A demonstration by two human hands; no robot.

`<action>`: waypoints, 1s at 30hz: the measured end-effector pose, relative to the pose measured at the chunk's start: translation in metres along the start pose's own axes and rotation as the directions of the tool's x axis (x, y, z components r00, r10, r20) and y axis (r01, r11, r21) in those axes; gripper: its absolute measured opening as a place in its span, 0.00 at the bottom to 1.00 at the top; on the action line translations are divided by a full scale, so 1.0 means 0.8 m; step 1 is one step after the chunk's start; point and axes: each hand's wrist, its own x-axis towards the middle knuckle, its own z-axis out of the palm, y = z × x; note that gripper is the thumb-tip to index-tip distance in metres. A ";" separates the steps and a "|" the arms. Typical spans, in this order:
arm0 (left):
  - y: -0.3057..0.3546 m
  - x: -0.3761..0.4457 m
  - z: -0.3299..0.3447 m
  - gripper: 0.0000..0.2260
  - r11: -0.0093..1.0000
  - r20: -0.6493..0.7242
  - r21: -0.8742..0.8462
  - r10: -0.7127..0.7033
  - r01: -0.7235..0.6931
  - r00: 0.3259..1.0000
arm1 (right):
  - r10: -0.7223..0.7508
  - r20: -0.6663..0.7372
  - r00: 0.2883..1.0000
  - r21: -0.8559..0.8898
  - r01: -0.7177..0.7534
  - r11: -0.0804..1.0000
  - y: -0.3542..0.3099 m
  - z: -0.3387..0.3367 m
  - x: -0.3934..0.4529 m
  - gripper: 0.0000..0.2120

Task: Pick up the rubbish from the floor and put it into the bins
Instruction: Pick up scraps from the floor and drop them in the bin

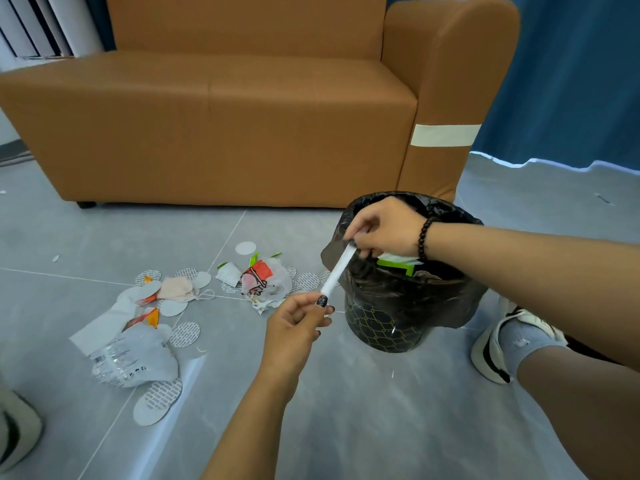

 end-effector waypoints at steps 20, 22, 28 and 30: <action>-0.060 0.014 -0.101 0.07 0.966 -0.243 -0.055 -0.258 0.252 0.935 | 0.148 -0.500 0.853 -0.007 -0.176 0.984 -0.023 0.007 0.056 0.13; -0.065 0.014 -0.117 0.07 0.959 -0.265 -0.079 -0.282 0.271 0.922 | 0.066 -0.439 0.896 0.094 -0.027 0.995 -0.066 0.047 0.064 0.14; -0.074 0.022 -0.168 0.06 0.942 -0.363 -0.176 -0.331 0.285 0.871 | -0.006 -0.052 0.999 0.220 0.017 0.975 -0.128 0.193 0.079 0.15; -0.077 0.029 -0.188 0.07 0.934 -0.440 -0.254 -0.344 0.253 0.829 | 0.027 0.039 0.999 0.241 -0.036 0.970 -0.130 0.240 0.079 0.15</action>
